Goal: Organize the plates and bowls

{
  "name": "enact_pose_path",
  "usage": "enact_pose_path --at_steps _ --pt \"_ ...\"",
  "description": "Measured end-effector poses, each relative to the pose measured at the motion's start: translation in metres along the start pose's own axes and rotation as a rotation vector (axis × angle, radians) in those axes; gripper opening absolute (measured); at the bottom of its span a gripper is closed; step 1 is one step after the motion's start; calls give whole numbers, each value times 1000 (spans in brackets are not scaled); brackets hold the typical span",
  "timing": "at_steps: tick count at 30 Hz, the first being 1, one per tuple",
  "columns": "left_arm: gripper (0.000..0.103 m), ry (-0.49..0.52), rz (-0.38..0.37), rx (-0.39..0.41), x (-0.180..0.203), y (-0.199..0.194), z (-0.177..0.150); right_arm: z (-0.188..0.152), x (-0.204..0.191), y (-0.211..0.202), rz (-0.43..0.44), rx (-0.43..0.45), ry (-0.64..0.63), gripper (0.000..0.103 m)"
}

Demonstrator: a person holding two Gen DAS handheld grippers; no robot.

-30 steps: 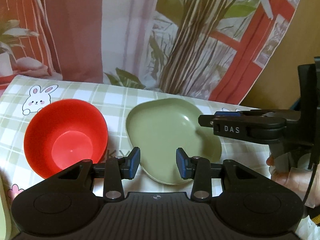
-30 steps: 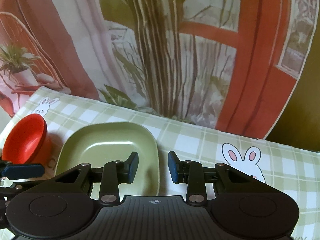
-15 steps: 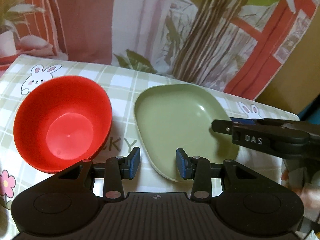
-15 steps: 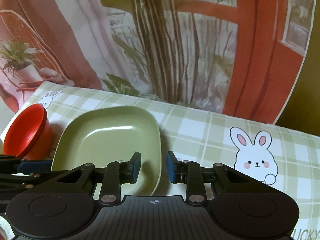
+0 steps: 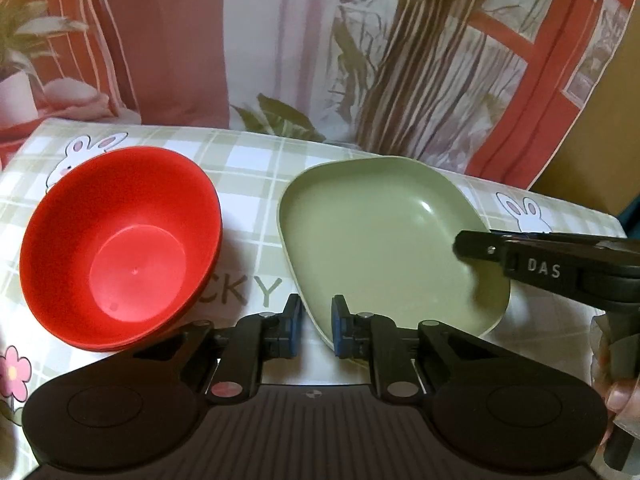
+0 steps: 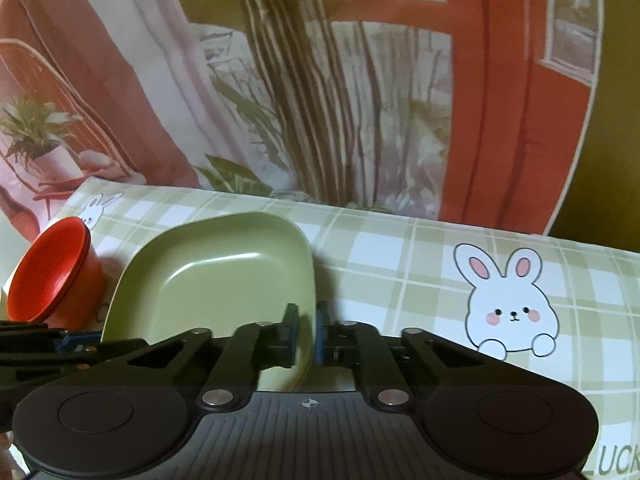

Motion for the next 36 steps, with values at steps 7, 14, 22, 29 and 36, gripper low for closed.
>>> enact_pose_path --at_steps 7,14,22,29,36 --pt "16 16 -4 23 6 -15 4 4 1 -16 -9 29 11 5" --pt "16 44 -2 66 16 -47 14 20 -4 -51 -5 87 4 5" --pt "16 65 0 130 22 -96 25 34 -17 -98 15 149 4 5" --pt "16 67 8 155 25 -133 22 33 -32 -132 30 180 -8 5" --pt "17 51 10 181 26 -162 9 21 -47 -161 37 199 -27 5"
Point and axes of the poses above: each gripper's, at about its wrist camera, not at the fingertips, and y roughly the way its jaws point, x to its right, z to its top, the point moved 10 cm from there along y, roughly the way its jaws point, and after that the axes turned 9 degrees about -z, right-handed, at the moved point
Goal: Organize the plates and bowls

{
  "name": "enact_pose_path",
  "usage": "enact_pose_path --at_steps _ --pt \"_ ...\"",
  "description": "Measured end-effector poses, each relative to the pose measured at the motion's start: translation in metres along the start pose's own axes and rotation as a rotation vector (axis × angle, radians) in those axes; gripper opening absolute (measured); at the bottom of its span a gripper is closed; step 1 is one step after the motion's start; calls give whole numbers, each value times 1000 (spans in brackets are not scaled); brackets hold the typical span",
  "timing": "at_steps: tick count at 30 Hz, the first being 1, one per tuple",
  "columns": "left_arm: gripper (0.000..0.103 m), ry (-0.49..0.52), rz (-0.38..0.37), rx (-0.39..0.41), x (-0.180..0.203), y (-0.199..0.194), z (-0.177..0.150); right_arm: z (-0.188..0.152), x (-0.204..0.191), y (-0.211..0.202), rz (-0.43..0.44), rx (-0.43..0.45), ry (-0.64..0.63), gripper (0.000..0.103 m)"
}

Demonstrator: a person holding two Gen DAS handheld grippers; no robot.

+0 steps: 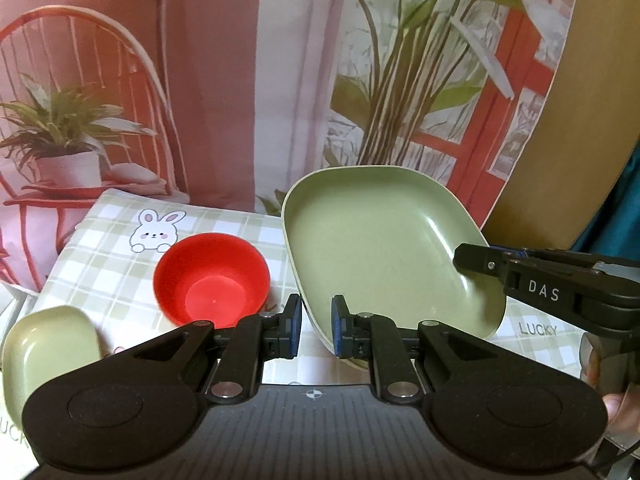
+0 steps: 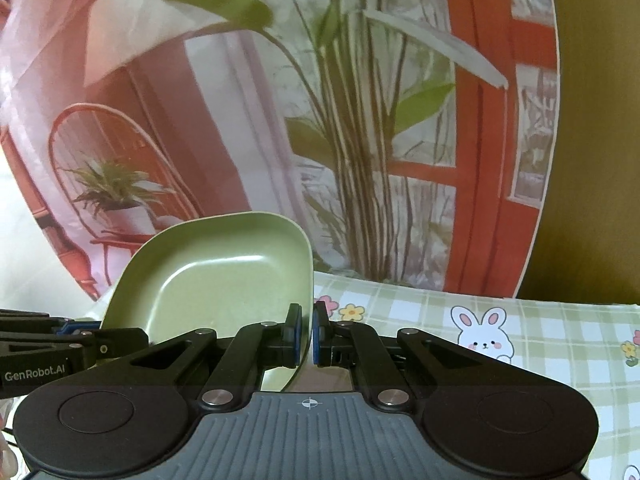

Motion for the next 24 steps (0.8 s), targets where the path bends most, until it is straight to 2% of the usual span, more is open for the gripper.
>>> enact_pose_path --at_steps 13,24 --pt "17 14 14 50 -3 -30 -13 -7 -17 -36 9 35 30 5" --pt "17 32 12 123 -6 -55 6 22 -30 -59 15 102 17 5"
Point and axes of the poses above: each gripper's, at about its wrist camera, not at the fingertips, and y roughly the way its jaws point, x to its right, z to its top, the point moved 10 cm from there along y, roughly the way its jaws point, and after that the axes turned 9 degrees about -z, right-handed, at the moved point
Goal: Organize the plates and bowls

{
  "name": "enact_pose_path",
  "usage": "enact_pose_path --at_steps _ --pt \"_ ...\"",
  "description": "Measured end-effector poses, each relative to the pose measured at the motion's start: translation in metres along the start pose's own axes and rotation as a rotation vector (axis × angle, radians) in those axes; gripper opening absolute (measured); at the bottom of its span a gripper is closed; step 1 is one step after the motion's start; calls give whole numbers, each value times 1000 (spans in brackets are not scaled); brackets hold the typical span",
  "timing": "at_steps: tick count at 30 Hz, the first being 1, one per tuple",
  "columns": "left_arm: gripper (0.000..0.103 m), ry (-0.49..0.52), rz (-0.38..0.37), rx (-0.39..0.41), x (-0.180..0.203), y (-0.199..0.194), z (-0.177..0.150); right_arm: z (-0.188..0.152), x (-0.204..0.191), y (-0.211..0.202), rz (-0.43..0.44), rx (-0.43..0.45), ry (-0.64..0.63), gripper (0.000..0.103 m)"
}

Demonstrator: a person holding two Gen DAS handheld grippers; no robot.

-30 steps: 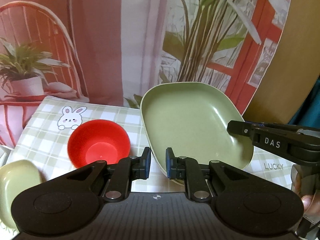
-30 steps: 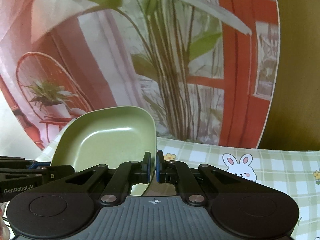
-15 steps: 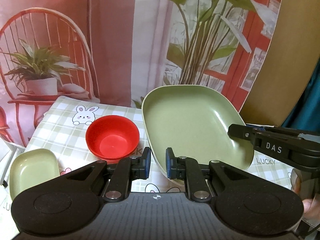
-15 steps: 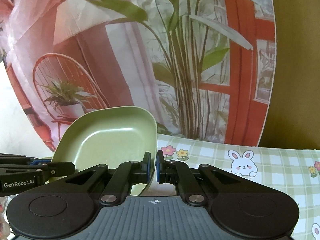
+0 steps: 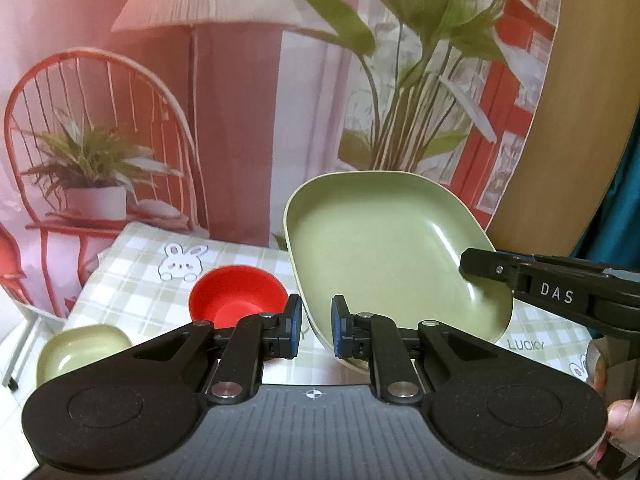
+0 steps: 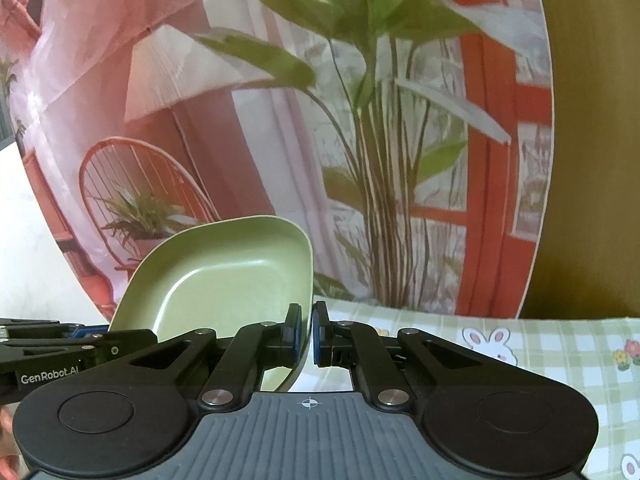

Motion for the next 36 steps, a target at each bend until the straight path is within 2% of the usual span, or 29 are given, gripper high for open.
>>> enact_pose_path --at_steps 9,18,28,36 --pt "17 11 10 22 5 -23 8 9 -12 -19 13 23 -11 6" --pt "17 11 10 35 13 -64 4 8 -26 -58 39 34 -13 6" --pt "17 5 5 32 22 -115 -26 -20 -39 -107 60 12 -20 6" --pt "17 15 13 36 28 -138 -46 -43 -45 -129 60 -3 -22 7"
Point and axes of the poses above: each gripper's, at about its wrist camera, not at the fingertips, and y roughly the way its jaws point, x to its right, z to its top, the point moved 10 cm from there along y, roughly the way its jaws point, and after that the axes turned 9 degrees about -z, right-handed, at the moved point
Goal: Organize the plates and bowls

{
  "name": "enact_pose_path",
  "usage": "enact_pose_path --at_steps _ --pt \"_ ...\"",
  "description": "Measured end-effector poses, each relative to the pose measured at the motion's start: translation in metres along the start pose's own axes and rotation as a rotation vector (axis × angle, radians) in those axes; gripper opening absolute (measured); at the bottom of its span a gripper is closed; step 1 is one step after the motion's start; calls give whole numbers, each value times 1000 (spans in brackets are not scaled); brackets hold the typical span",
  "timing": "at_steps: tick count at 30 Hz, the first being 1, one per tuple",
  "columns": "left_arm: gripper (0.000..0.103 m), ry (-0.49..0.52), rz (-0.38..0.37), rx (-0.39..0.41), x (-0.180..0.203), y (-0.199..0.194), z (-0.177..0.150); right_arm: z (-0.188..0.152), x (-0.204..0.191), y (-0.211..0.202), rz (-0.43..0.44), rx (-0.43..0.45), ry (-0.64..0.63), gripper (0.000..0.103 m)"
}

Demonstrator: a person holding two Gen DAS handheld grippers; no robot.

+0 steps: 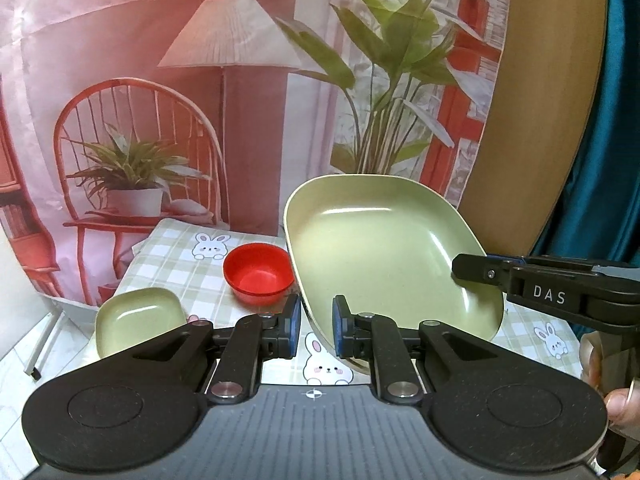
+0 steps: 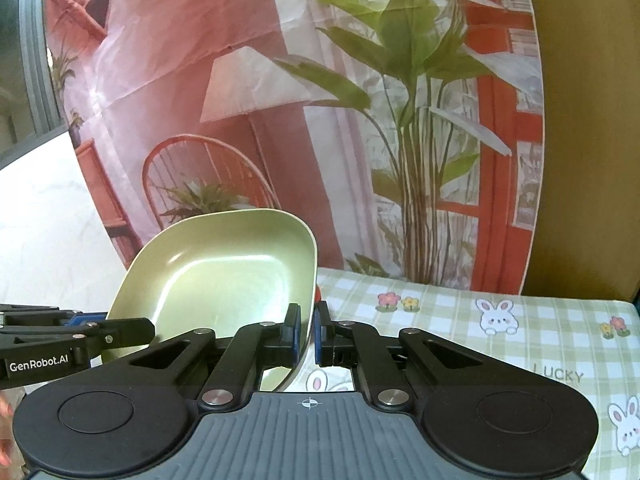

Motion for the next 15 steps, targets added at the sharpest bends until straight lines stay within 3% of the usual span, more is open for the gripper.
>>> enact_pose_path --at_steps 15 --pt "18 1 13 -45 4 -8 -35 -32 -4 -12 0 -43 -6 7"
Point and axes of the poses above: each gripper's, at about its wrist camera, not at the fingertips, and y roughly the way its jaws point, x to its right, z to its top, the point moved 10 cm from there along y, roughly the way its jaws point, and after that the axes turned 9 degrees about -z, right-handed, at the moved point
